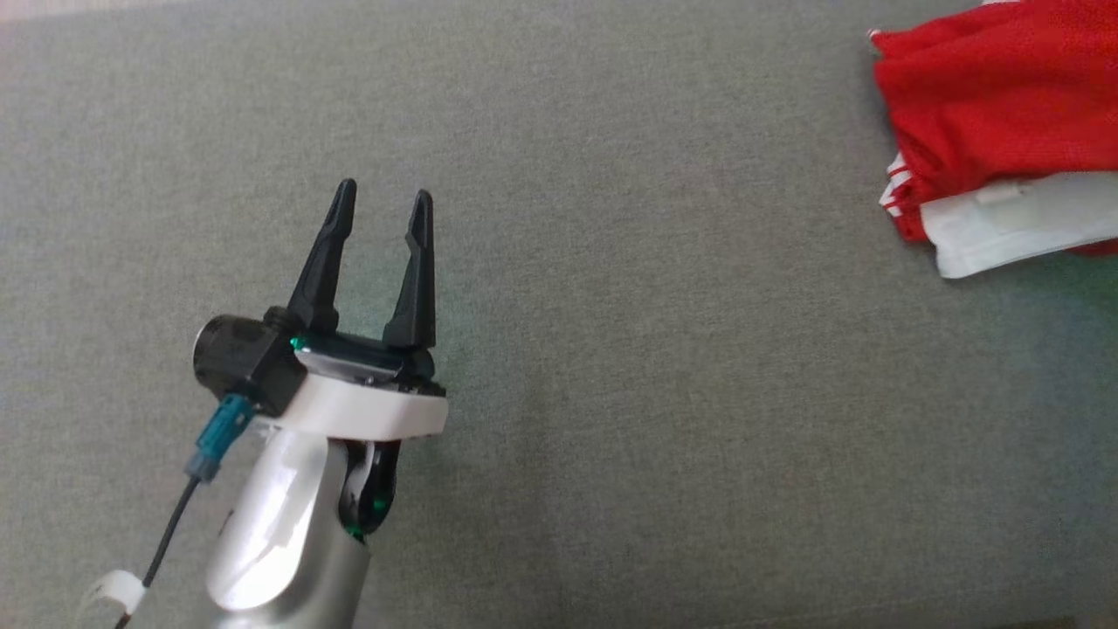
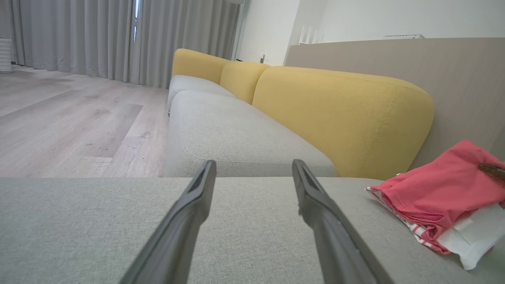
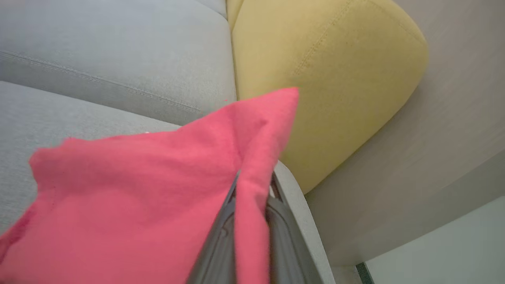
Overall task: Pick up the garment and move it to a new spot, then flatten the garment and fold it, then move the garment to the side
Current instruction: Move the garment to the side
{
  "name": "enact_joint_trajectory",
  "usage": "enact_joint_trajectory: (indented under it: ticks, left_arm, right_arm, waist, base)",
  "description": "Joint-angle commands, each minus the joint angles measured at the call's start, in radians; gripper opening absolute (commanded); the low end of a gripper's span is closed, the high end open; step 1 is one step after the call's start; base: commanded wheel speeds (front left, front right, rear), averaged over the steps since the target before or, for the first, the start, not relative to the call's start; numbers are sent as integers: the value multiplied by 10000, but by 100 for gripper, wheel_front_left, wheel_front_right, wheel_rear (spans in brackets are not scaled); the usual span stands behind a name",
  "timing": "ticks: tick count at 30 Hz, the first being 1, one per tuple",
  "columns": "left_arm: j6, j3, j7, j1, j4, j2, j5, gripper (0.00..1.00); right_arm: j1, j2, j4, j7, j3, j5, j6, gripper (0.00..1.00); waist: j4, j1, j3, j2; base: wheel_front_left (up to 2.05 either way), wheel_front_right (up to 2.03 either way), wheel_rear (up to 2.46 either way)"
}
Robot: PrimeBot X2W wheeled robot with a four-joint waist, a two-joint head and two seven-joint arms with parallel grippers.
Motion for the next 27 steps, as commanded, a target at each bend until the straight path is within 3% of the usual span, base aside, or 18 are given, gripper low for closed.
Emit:
enact_joint_trajectory:
  ticks: [1,7,8,9,19,27]
  left_arm:
    - [15,225,-49,-383,-316,124,80,100]
    - [15,223,-49,-478,-310,182,29,100]
    - [15,225,-49,-478,-307,185,28,100]
    - [15,225,-49,-477,-296,187,26,100]
    - [15,423,-49,-317,-194,208,-17,100]
    - [15,826,-49,139,-229,194,-1,100]
  right_arm:
    - [-210,-398,-165,37,-187,-176,33,0]
    - [-218,-241,250,180,-1167,-790,33,0]
    - [-225,-174,246,123,-1317,-877,33,87]
    - [-242,-81,223,50,-1471,-948,33,100]
    - [-285,815,-331,-329,-2029,-1443,33,100]
    - [-90,1985,-1330,-703,-1521,-669,33,100]
  waist:
    - [82,-2,185,0]
    - [158,-2,380,0]
    - [153,-2,380,0]
    - [144,-2,368,0]
    - [4,-2,-288,0]
    - [-2,-2,-1270,0]
  base:
    - [0,0,0]
    - [0,0,0]
    - [0,0,0]
    - [0,0,0]
    - [0,0,0]
    - [0,0,0]
